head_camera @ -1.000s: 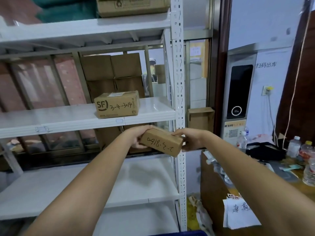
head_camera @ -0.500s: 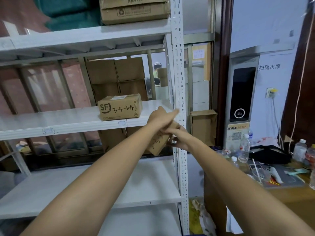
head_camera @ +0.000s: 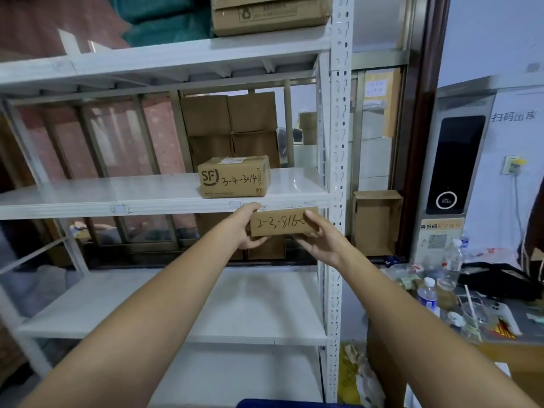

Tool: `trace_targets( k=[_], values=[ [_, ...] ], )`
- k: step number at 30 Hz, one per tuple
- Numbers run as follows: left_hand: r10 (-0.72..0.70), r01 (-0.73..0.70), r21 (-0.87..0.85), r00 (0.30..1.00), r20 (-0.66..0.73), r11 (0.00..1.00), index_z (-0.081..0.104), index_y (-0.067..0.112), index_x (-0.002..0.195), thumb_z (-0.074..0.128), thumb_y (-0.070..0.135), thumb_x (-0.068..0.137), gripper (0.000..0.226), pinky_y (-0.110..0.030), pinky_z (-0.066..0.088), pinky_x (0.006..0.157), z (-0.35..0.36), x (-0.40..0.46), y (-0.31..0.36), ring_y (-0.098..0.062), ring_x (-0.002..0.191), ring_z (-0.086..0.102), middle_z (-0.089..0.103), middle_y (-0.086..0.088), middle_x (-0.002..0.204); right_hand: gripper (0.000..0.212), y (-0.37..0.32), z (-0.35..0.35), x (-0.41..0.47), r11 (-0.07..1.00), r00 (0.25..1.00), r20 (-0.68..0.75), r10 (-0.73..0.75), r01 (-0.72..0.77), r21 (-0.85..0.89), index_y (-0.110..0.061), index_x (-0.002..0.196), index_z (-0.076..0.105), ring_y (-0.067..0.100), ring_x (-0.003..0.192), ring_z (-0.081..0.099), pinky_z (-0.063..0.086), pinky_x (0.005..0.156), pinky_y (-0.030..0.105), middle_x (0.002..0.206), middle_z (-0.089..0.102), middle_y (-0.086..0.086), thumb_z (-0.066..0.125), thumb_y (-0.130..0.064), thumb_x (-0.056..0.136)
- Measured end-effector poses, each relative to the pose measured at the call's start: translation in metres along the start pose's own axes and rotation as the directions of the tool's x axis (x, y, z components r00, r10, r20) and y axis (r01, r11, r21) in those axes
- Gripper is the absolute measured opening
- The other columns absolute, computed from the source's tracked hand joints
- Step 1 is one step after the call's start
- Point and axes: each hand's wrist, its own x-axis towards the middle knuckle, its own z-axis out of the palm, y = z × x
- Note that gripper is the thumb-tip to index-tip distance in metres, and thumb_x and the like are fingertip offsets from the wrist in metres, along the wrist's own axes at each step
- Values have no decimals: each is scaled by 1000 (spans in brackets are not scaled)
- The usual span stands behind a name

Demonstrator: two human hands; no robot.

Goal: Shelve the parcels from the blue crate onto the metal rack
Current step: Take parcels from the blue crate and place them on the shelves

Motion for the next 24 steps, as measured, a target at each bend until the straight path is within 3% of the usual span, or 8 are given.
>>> trace_targets(
  k=[3, 6, 10, 14, 17, 21, 24],
  values=[
    [14, -16, -26, 999, -52, 1000, 56, 17, 115, 75, 37, 74, 49, -37, 55, 49, -33, -1, 1, -29, 94, 64, 66, -11, 106, 74, 6, 18, 6, 997, 1000, -16, 15, -16, -69, -20, 144, 36, 27, 128, 51, 50, 101, 45, 139, 54, 13, 75, -22, 81],
    [34, -38, -36, 995, -89, 999, 55, 16, 116, 77, 36, 72, 53, -38, 55, 50, -69, -5, 6, -28, 92, 65, 67, -11, 105, 62, 19, 46, 10, 986, 998, 24, 53, -49, -159, -18, 135, 46, 24, 125, 55, 57, 85, 37, 129, 63, 9, 76, -22, 81],
    [104, -110, -37, 987, -125, 993, 57, 17, 115, 78, 40, 70, 55, -34, 54, 50, -120, -13, 14, -23, 88, 66, 69, -9, 96, 33, 48, 93, 12, 968, 992, 112, 63, -33, -249, -22, 109, 64, 20, 115, 60, 52, 92, 36, 98, 77, -2, 74, -35, 81],
    [136, -148, -68, 978, -156, 987, 55, 18, 118, 78, 40, 70, 58, -36, 53, 53, -182, -29, 17, -25, 95, 64, 68, -11, 102, 35, 86, 149, 9, 966, 989, 144, 46, -7, -257, -20, 118, 63, 25, 118, 58, 46, 100, 42, 113, 72, 5, 70, -32, 85],
    [174, -187, -87, 975, -141, 979, 53, 18, 119, 78, 37, 72, 56, -39, 54, 57, -242, -49, 18, -27, 98, 62, 65, -12, 107, 49, 118, 198, 5, 966, 989, 144, 35, 3, -258, -14, 131, 54, 28, 121, 57, 53, 87, 37, 128, 64, 13, 68, -28, 87],
    [220, -237, -113, 964, -151, 965, 49, 15, 125, 78, 35, 74, 62, -47, 56, 82, -337, -71, 21, -31, 106, 60, 63, -15, 113, 49, 173, 276, 3, 948, 990, 134, 38, 7, -319, -11, 135, 50, 30, 118, 58, 53, 84, 36, 129, 61, 17, 64, -27, 90],
    [246, -267, -118, 956, -161, 957, 49, 14, 125, 77, 34, 76, 60, -45, 57, 76, -405, -86, 26, -32, 104, 60, 63, -16, 112, 49, 214, 333, 3, 950, 991, 127, 42, -1, -312, -11, 134, 50, 32, 119, 56, 55, 85, 39, 129, 60, 17, 65, -24, 90]
  ],
)
